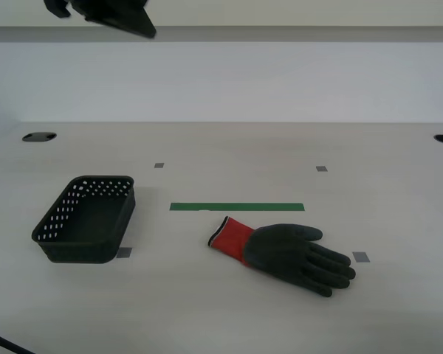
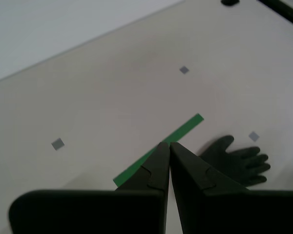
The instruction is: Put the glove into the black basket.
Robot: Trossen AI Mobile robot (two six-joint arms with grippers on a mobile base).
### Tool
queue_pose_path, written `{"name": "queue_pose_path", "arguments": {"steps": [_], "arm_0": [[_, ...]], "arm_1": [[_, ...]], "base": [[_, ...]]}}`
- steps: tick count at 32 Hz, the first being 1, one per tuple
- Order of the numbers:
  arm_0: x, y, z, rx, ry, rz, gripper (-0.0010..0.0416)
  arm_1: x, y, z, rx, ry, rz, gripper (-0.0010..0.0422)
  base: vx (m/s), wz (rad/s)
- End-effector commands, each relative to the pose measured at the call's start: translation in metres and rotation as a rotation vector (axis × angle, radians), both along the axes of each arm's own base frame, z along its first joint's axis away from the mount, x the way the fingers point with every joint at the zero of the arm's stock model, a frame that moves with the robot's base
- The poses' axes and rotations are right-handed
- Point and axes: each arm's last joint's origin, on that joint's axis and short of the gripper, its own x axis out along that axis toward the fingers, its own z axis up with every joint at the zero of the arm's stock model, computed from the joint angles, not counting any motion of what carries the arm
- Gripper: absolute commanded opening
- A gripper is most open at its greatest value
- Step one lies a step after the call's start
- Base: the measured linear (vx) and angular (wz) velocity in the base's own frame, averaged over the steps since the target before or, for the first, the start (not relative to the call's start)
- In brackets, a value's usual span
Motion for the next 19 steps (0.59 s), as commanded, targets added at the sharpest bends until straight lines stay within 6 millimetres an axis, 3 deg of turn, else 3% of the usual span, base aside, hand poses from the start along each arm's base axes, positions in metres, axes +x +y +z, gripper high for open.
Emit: {"name": "queue_pose_path", "arguments": {"steps": [1,10,19], "arm_0": [[0.0,0.0,0.001,0.0,-0.004,0.0,0.0001],[0.0,0.0,0.001,0.0,-0.003,0.0,0.0],[0.0,0.0,0.001,0.0,-0.004,0.001,0.0001]], "arm_1": [[0.005,-0.018,-0.019,0.042,0.064,-0.055,-0.0001],[0.019,-0.079,-0.068,0.17,0.181,-0.238,-0.0001],[0.042,-0.133,-0.12,0.161,0.34,-0.398,0.0]], "base": [[0.0,0.0],[0.0,0.0],[0.0,0.0]]}}
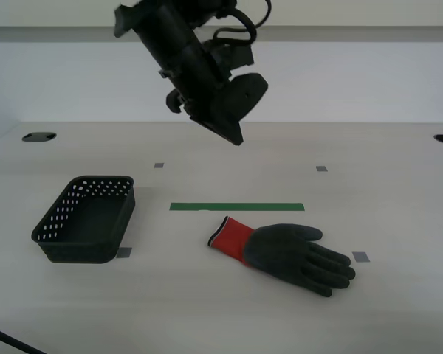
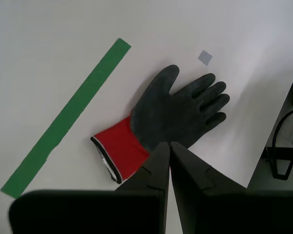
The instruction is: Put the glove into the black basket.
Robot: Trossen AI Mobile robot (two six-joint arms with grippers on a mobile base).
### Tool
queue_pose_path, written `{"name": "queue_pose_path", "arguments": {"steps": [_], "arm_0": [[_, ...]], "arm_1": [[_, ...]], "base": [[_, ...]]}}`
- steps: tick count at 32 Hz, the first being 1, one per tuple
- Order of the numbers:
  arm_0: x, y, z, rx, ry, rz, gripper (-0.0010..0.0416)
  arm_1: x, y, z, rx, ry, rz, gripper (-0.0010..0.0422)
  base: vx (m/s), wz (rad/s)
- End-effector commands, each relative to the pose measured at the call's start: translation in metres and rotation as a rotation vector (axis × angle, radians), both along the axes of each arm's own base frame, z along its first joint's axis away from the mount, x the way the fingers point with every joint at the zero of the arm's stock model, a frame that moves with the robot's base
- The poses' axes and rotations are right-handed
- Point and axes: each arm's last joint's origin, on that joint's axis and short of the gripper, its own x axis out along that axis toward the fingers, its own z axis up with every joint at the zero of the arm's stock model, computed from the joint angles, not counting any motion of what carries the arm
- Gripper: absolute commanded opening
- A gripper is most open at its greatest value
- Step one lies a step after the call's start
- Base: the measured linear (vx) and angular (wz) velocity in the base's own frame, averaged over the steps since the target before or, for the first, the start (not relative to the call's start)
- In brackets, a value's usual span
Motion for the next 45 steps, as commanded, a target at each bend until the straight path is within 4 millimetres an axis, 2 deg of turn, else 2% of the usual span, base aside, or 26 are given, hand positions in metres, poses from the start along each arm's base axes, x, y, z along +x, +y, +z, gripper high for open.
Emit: {"name": "queue_pose_path", "arguments": {"steps": [1,6,10,12,13,19,22,26,32,37,41,45], "arm_0": [[0.0,0.0,0.001,0.0,-0.004,0.001,0.0001],[0.0,0.0,0.001,0.0,-0.005,0.001,0.0001],[0.0,0.0,0.001,0.0,-0.003,0.001,0.0001],[0.0,0.0,0.001,0.0,-0.005,0.001,0.0001],[0.0,0.0,0.001,0.0,-0.002,0.001,0.0001],[0.0,0.0,-0.001,0.0,0.014,0.001,0.0001],[0.0,0.0,-0.002,0.0,0.024,0.001,0.0001],[0.0,0.0,-0.002,0.0,0.023,0.001,0.0001],[0.0,0.0,-0.002,0.0,0.025,0.001,0.0001],[0.0,0.0,-0.002,0.0,0.025,0.001,0.0001],[0.0,0.0,-0.002,0.0,0.024,0.001,0.0001],[0.0,0.0,-0.002,0.0,0.025,0.001,0.0001]], "arm_1": [[0.004,-0.016,-0.015,0.009,0.025,-0.047,0.0],[0.003,-0.044,-0.032,0.042,0.051,-0.12,0.0],[-0.001,-0.078,-0.053,0.065,0.065,-0.19,0.0],[-0.002,-0.086,-0.06,0.073,0.072,-0.205,0.0],[-0.002,-0.098,-0.068,0.086,0.08,-0.228,0.0],[0.004,-0.131,-0.103,0.142,0.107,-0.271,0.0],[0.012,-0.142,-0.124,0.186,0.103,-0.259,0.0],[0.012,-0.146,-0.149,0.262,0.128,-0.284,0.0],[0.006,-0.144,-0.156,0.322,0.162,-0.31,0.0006],[0.002,-0.14,-0.155,0.364,0.207,-0.289,0.0106],[-0.001,-0.14,-0.15,0.378,0.243,-0.247,0.0224],[-0.006,-0.144,-0.144,0.378,0.261,-0.211,0.0309]], "base": [[0.0,0.0],[0.0,0.0],[0.0,0.0],[0.0,0.0],[0.0,0.0],[0.0,0.0],[0.0,0.0],[0.0,0.0],[0.0,0.0],[0.0,0.0],[0.0,0.0],[0.0,0.0]]}}
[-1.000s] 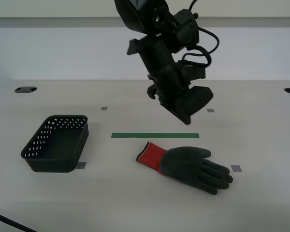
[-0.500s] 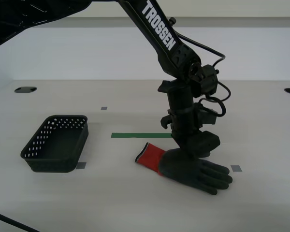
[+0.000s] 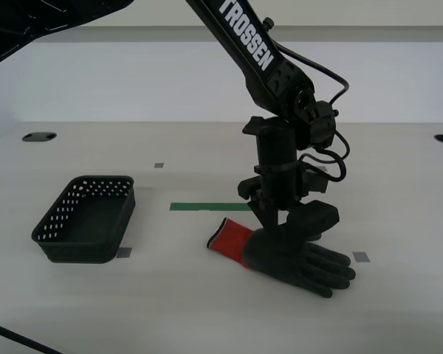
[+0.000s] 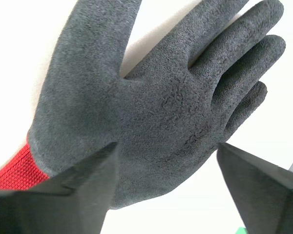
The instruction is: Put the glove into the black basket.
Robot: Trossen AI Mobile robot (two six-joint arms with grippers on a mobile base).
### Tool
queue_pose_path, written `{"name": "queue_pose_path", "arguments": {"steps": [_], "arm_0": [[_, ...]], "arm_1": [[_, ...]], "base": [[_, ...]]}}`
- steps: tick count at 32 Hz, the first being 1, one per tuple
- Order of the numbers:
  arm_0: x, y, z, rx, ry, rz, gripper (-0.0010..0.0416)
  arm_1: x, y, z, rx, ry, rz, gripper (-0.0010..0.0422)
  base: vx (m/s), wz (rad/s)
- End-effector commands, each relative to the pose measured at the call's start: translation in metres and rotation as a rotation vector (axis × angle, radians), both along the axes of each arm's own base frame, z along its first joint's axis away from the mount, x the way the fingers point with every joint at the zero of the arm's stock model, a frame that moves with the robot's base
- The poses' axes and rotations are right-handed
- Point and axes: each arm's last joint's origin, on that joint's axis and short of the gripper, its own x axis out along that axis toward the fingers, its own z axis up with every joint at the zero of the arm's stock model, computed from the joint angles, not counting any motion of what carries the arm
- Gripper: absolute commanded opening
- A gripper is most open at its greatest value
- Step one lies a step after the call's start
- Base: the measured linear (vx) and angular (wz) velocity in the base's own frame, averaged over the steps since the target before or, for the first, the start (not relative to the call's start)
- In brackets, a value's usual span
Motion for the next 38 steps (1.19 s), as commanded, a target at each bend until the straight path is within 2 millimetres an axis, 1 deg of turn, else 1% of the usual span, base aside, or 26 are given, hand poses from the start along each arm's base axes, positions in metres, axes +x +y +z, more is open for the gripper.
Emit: {"name": "queue_pose_path", "arguments": {"steps": [1,2,4,7,10,12,14,15,16,19,23,24,25,26,27,28,29,30,33,38], "arm_0": [[0.0,0.0,0.001,0.0,-0.006,0.0,0.0001],[0.0,0.0,0.001,0.0,-0.006,-0.001,0.0],[0.0,0.0,0.001,0.0,-0.005,-0.001,0.0001],[0.0,0.0,0.001,0.0,-0.006,-0.001,0.0001],[0.0,0.0,0.001,0.0,-0.006,0.0,0.0001],[0.0,0.0,0.001,0.0,-0.006,0.0,0.0001],[0.0,0.0,0.001,0.0,-0.005,0.0,0.0],[0.0,0.0,0.0,0.0,-0.002,0.0,0.0001],[0.0,0.0,0.0,0.0,0.002,0.0,0.0001],[0.0,0.0,-0.001,0.0,0.011,0.0,0.0],[0.0,0.0,-0.001,0.0,0.011,-0.001,0.0],[0.0,0.0,-0.001,0.0,0.013,0.0,0.0001],[0.0,0.0,-0.001,0.0,0.013,0.0,0.0001],[0.0,0.0,-0.001,0.0,0.013,0.0,0.0001],[0.0,0.0,-0.001,0.0,0.013,-0.001,0.0001],[0.0,0.0,-0.001,0.0,0.013,0.0,0.0001],[0.0,0.0,-0.001,0.0,0.013,-0.001,0.0001],[0.0,0.0,-0.001,0.0,0.013,-0.001,0.0001],[0.0,0.0,-0.001,0.0,0.013,-0.001,0.0],[0.0,0.0,-0.001,0.0,0.013,0.0,0.0001]], "arm_1": [[-0.004,-0.003,0.001,0.005,0.008,0.017,0.0315],[-0.008,-0.006,0.001,0.006,0.007,0.016,0.0321],[-0.011,-0.008,0.0,0.004,-0.001,0.009,0.0321],[-0.018,-0.017,0.0,-0.013,-0.05,-0.012,0.0304],[-0.019,-0.021,0.0,-0.034,-0.06,0.006,0.028],[-0.019,-0.021,-0.006,-0.026,-0.057,0.014,0.0272],[-0.021,-0.018,-0.021,0.008,-0.064,0.007,0.0267],[-0.02,-0.018,-0.021,0.014,-0.076,0.007,0.0267],[-0.02,-0.016,-0.028,0.037,-0.103,0.006,0.0268],[-0.017,-0.017,-0.029,0.063,-0.179,0.012,0.0267],[-0.017,-0.017,-0.029,0.062,-0.189,0.012,0.0252],[-0.017,-0.017,-0.03,0.06,-0.19,0.01,0.0222],[-0.017,-0.017,-0.03,0.059,-0.192,0.005,0.0209],[-0.017,-0.017,-0.03,0.056,-0.194,-0.006,0.0185],[-0.017,-0.017,-0.03,0.05,-0.2,-0.029,0.014],[-0.017,-0.018,-0.03,0.048,-0.202,-0.035,0.0119],[-0.017,-0.017,-0.03,0.045,-0.205,-0.055,0.0037],[-0.017,-0.017,-0.03,0.047,-0.204,-0.059,0.001],[-0.015,-0.017,-0.027,0.053,-0.202,-0.076,-0.0005],[-0.01,-0.022,-0.013,0.055,-0.205,-0.101,-0.0001]], "base": [[0.0,0.0],[0.0,0.0],[0.0,0.0],[0.0,0.0],[0.0,0.0],[0.0,0.0],[0.0,0.0],[0.0,0.0],[0.0,0.0],[0.0,0.0],[0.0,0.0],[0.0,0.0],[0.0,0.0],[0.0,0.0],[0.0,0.0],[0.0,0.0],[0.0,0.0],[0.0,0.0],[0.0,0.0],[0.0,0.0]]}}
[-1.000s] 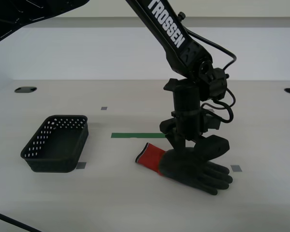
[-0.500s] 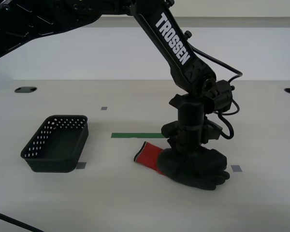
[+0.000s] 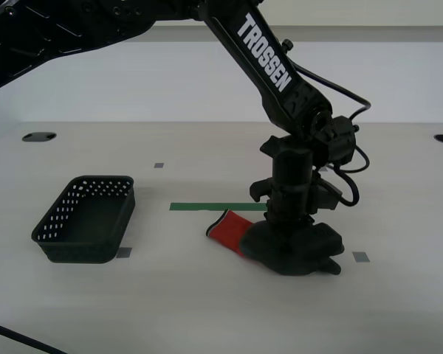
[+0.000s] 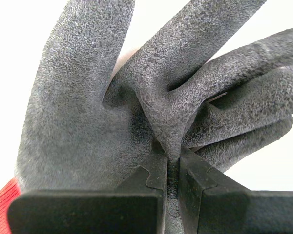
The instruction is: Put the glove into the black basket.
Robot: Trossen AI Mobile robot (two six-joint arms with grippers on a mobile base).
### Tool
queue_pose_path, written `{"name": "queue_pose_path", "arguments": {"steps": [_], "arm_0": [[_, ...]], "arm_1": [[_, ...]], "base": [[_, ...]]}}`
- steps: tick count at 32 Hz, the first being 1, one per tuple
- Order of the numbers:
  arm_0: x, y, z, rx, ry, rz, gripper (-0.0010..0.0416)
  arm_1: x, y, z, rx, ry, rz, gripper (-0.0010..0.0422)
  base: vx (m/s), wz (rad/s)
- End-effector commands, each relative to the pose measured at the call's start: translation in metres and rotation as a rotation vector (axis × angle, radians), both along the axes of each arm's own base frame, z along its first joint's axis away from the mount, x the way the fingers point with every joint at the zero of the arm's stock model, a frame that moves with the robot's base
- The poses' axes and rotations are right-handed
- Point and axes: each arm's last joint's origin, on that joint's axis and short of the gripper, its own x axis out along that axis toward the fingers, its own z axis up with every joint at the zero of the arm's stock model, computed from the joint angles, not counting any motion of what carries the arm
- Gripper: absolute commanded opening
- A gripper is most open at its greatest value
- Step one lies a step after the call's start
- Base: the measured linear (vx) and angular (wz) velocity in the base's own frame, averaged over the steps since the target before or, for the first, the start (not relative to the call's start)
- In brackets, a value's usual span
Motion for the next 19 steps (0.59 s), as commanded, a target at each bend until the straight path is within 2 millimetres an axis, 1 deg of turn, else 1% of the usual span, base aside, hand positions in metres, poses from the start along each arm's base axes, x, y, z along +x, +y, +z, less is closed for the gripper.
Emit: {"name": "queue_pose_path", "arguments": {"steps": [1,2,3,4,5,6,7,8,12,14,15,17,18,19], "arm_0": [[0.0,0.0,0.001,0.0,-0.003,-0.001,0.0001],[0.0,0.0,0.001,0.0,-0.003,-0.001,0.0001],[0.0,0.0,0.001,0.0,-0.003,-0.001,0.0001],[0.0,0.0,0.001,0.0,-0.003,-0.001,0.0001],[0.0,0.0,0.001,0.0,-0.004,-0.001,0.0001],[0.0,0.0,0.0,0.0,-0.003,-0.001,0.0001],[0.0,0.0,0.0,0.0,0.0,-0.001,0.0001],[0.0,0.0,0.0,0.0,0.0,-0.001,0.0001],[0.0,0.0,0.0,0.0,0.004,-0.001,0.0001],[0.0,0.0,0.0,0.0,0.004,-0.001,0.0],[0.0,0.0,0.0,0.0,0.004,-0.001,0.0001],[0.0,0.0,0.0,0.0,0.004,-0.001,0.0001],[0.0,0.0,0.0,0.0,0.003,-0.001,0.0001],[0.0,0.0,-0.001,0.0,0.008,-0.001,0.0001]], "arm_1": [[0.005,-0.003,0.011,-0.001,-0.004,-0.011,-0.0001],[0.006,-0.004,0.013,-0.002,-0.005,-0.012,-0.0001],[0.011,-0.007,0.023,-0.006,-0.009,-0.011,-0.0001],[0.012,-0.007,0.025,-0.005,-0.009,-0.011,-0.0001],[0.016,-0.008,0.034,0.002,-0.011,-0.022,-0.0001],[0.017,-0.009,0.036,0.007,-0.012,-0.024,-0.0001],[0.022,-0.007,0.043,0.041,-0.036,-0.038,-0.0001],[0.023,-0.006,0.045,0.045,-0.035,-0.042,-0.0001],[0.036,0.004,0.068,0.046,-0.039,-0.029,-0.0001],[0.04,0.007,0.076,0.041,-0.043,-0.027,-0.0001],[0.047,0.013,0.091,0.031,-0.051,-0.008,-0.0001],[0.057,0.022,0.113,0.012,-0.065,0.024,-0.0001],[0.06,0.025,0.116,0.008,-0.067,0.032,-0.0001],[0.064,0.029,0.127,-0.001,-0.075,0.044,-0.0001]], "base": [[0.0,0.0],[0.0,0.0],[0.0,0.0],[0.0,0.0],[0.0,0.0],[0.0,0.0],[0.0,0.0],[0.0,0.0],[0.0,0.0],[0.0,0.0],[0.0,0.0],[0.0,0.0],[0.0,0.0],[0.0,0.0]]}}
